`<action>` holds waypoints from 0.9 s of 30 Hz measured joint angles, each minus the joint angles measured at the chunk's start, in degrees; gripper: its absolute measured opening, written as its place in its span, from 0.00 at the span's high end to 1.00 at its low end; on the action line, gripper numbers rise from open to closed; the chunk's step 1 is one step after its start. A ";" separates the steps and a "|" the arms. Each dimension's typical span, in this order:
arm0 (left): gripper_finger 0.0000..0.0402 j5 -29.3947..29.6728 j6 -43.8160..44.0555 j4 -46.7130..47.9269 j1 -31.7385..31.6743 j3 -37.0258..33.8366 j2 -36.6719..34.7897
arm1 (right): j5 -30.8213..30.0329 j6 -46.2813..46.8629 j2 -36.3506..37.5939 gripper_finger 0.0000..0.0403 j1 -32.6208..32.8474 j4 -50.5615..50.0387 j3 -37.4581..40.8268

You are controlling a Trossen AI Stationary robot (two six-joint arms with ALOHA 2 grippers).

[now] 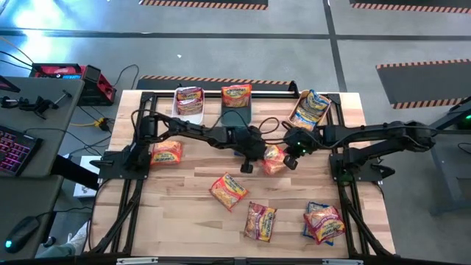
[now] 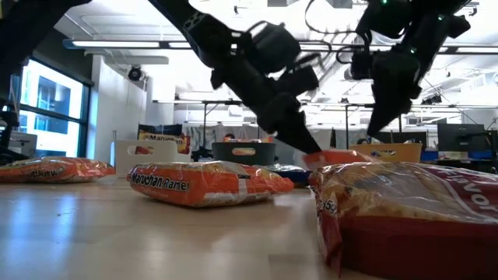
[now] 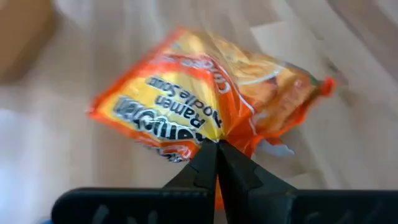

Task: Sort Maruchan noodles
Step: Put the orange noodle pack into the blue bin

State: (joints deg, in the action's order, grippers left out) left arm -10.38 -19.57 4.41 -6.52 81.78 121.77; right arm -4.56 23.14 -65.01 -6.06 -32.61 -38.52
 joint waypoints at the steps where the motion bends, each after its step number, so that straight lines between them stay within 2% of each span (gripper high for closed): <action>1: 1.00 1.32 -1.49 0.88 0.00 0.00 -0.75 | -1.47 0.56 0.00 1.00 0.16 -1.34 0.00; 3: 1.00 3.84 -4.38 3.17 0.15 0.02 -2.33 | -2.01 0.72 0.04 1.00 0.54 -0.83 0.41; 5: 1.00 6.41 -7.42 5.29 0.42 0.00 -3.77 | 1.15 -0.64 1.18 1.00 0.88 4.81 3.21; 9: 1.00 10.65 -11.94 6.65 1.11 -3.32 -7.88 | 8.43 2.00 4.11 1.00 0.41 25.25 13.34; 13: 1.00 13.95 -14.69 3.95 1.33 -10.30 -13.38 | 8.51 6.77 4.99 1.00 0.38 46.50 23.26; 16: 1.00 16.67 -18.29 -2.47 1.57 -16.61 -18.64 | 5.95 9.13 4.76 1.00 0.08 57.86 27.26; 18: 1.00 18.22 -21.42 -7.81 2.02 -21.05 -22.29 | 5.75 9.36 4.31 0.98 -0.60 61.31 27.81; 21: 1.00 19.55 -27.17 -18.50 3.06 -27.13 -27.56 | 9.76 8.17 3.67 0.91 -2.07 62.61 26.72; 24: 1.00 19.76 -34.22 -27.41 4.20 -31.60 -31.30 | 13.54 6.27 3.48 0.78 -3.61 62.68 23.98; 27: 1.00 20.48 -37.64 -29.77 4.87 -33.18 -33.41 | 17.52 3.70 3.02 0.64 -5.43 60.67 21.54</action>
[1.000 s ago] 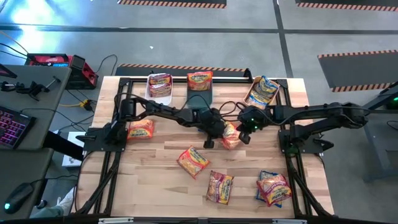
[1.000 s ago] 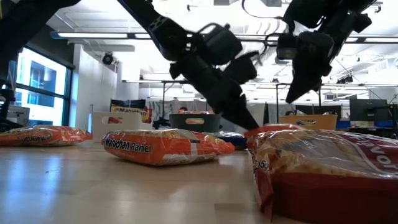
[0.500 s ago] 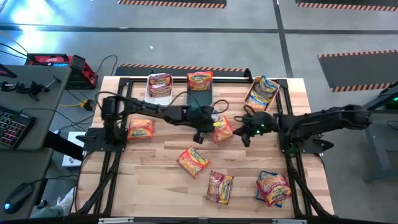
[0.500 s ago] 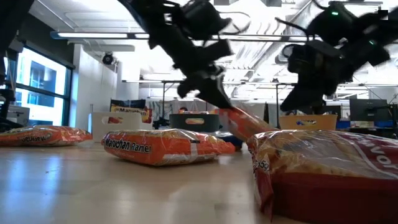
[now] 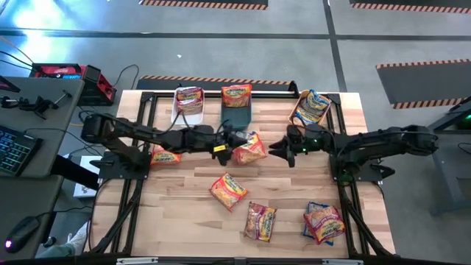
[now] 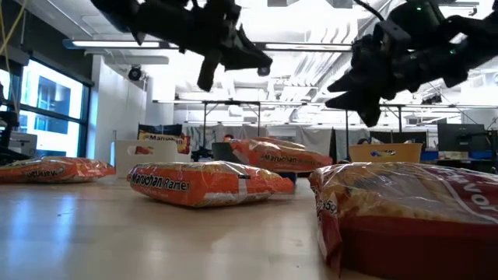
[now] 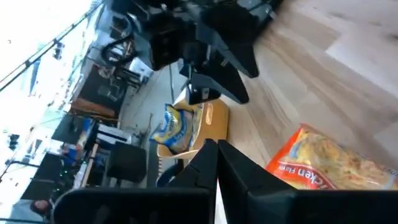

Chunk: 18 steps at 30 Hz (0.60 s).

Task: Sort Maruchan noodles
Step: Put the orange noodle pack into the blue bin

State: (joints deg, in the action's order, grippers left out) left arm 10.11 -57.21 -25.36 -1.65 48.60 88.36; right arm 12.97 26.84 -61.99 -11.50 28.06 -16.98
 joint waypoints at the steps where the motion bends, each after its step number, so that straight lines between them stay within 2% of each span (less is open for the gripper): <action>1: 1.00 0.48 1.73 0.56 -0.01 -0.01 -0.64 | 0.96 -0.19 -0.45 0.59 -0.64 -1.26 -0.89; 4: 1.00 0.95 14.77 6.72 -1.09 0.17 -1.29 | 1.15 -0.09 -1.11 0.48 -2.59 -6.59 -3.12; 8: 0.99 -2.24 38.94 19.97 -5.08 0.47 -0.62 | 1.02 -0.18 -2.36 0.42 -3.29 -9.65 -4.46; 11: 0.95 -10.85 55.77 26.35 -9.35 0.65 -0.73 | 0.58 -0.30 -2.67 0.41 -3.12 -9.60 -4.71; 15: 0.84 -26.46 69.94 27.73 -12.65 -0.45 -1.23 | -0.87 -1.86 -2.89 0.41 -3.14 -9.60 -4.71; 18: 0.71 -29.35 78.21 27.63 -13.26 -3.73 -0.99 | -1.52 -2.83 -2.89 0.41 -3.13 -9.60 -4.71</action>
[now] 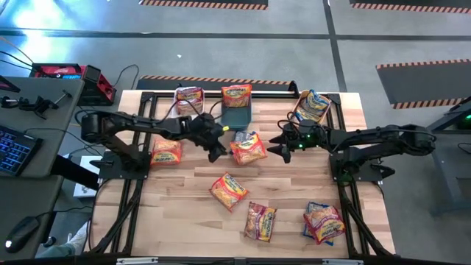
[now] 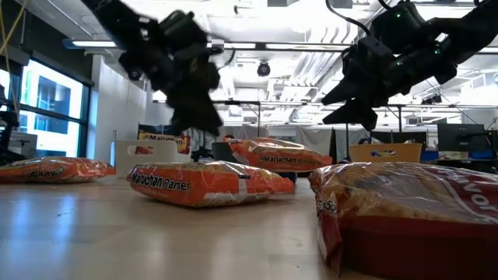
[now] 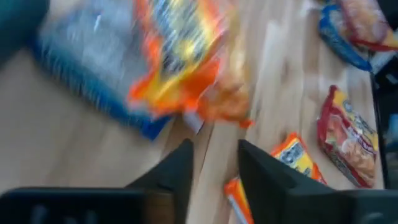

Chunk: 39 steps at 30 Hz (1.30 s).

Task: Sort Maruchan noodles
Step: Put the orange noodle pack into the blue bin

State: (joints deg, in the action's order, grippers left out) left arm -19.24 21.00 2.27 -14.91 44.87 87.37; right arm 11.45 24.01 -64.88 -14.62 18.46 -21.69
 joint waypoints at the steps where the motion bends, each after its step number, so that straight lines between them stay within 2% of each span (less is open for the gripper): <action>1: 0.67 -0.01 2.50 -1.83 -0.03 -1.36 0.14 | -0.14 -0.09 0.00 0.41 0.01 0.00 0.00; 5: 0.52 0.47 13.92 -15.25 -0.29 -6.56 0.36 | -1.00 -1.64 0.00 0.41 0.03 -0.11 0.00; 8: 0.46 1.87 20.64 -26.40 -1.06 -10.02 0.47 | -2.07 -3.20 0.00 0.41 0.03 -0.22 0.00; 11: 0.44 4.04 25.56 -30.49 -2.13 -11.82 1.93 | -2.23 -3.83 0.00 0.41 0.03 -0.22 0.00; 15: 0.44 2.61 29.38 -32.36 -2.86 -12.16 6.17 | -2.49 -5.26 0.00 0.41 0.03 -0.22 0.00; 19: 0.45 1.18 32.81 -42.01 -2.93 -12.14 10.86 | -3.24 -6.10 0.00 0.41 0.03 -0.24 0.00; 22: 0.45 0.98 34.25 -46.38 -3.40 -11.68 13.42 | -4.13 -6.10 0.00 0.41 0.03 -0.32 0.00; 27: 0.45 0.37 33.47 -46.59 -4.01 -9.75 17.08 | -4.31 -6.53 0.00 0.41 0.03 -0.39 0.00; 32: 0.45 -6.50 31.57 -50.32 -3.82 -6.56 19.92 | -4.94 -6.53 0.00 0.41 0.03 -0.39 0.00; 36: 0.47 -8.80 29.28 -50.18 -3.77 -4.65 21.06 | -5.35 -6.56 0.00 0.41 0.03 -0.41 0.00; 39: 0.52 -9.15 28.52 -50.01 -4.00 -4.21 21.78 | -5.42 -6.56 0.00 0.41 0.03 -0.42 0.00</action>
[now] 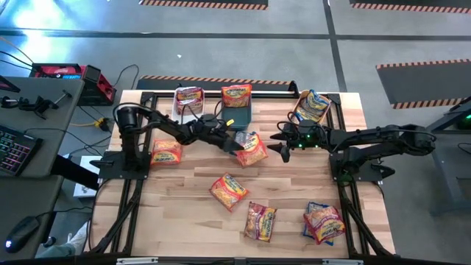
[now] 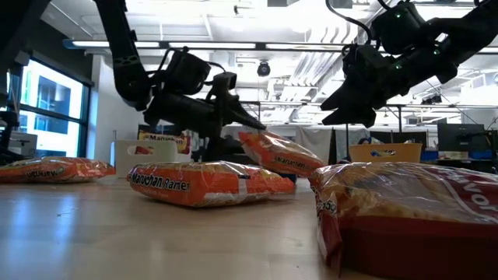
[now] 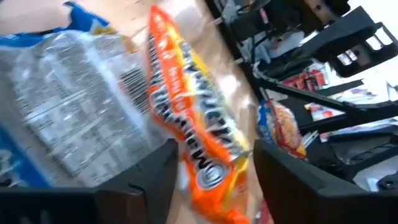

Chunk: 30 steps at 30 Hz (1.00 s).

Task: Sort Maruchan noodles
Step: Put the orange noodle pack into the blue bin

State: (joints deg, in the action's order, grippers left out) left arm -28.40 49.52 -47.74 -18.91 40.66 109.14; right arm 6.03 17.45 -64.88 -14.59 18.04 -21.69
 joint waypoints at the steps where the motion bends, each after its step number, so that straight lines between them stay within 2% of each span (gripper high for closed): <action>1: 0.55 -0.03 -0.48 0.56 -0.10 -0.06 0.00 | -0.08 0.00 0.00 0.41 0.00 0.00 0.00; 11: 0.97 -0.03 -9.45 1.10 -0.64 -0.06 -0.16 | -1.76 -0.22 0.00 0.41 0.00 -0.04 0.00; 17: 0.99 -0.62 -16.41 1.30 -0.62 -0.06 -3.20 | -1.76 -0.69 0.00 0.41 0.00 -0.10 0.02; 23: 1.00 -3.02 -27.68 3.05 -0.64 -0.04 -10.53 | 0.04 -1.99 0.00 0.41 0.00 -0.79 0.02; 26: 1.00 -3.29 -35.45 10.90 -0.82 1.05 -14.86 | 0.48 -4.33 -0.02 0.41 0.00 -2.84 -1.47; 30: 1.00 -3.18 -47.30 25.53 -0.91 5.40 -19.60 | 0.56 -13.53 0.01 0.40 0.05 -12.13 -9.58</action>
State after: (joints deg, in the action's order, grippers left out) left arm -31.58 2.22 -22.21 -19.81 46.06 89.54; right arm 6.59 3.92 -64.87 -14.54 5.91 -31.28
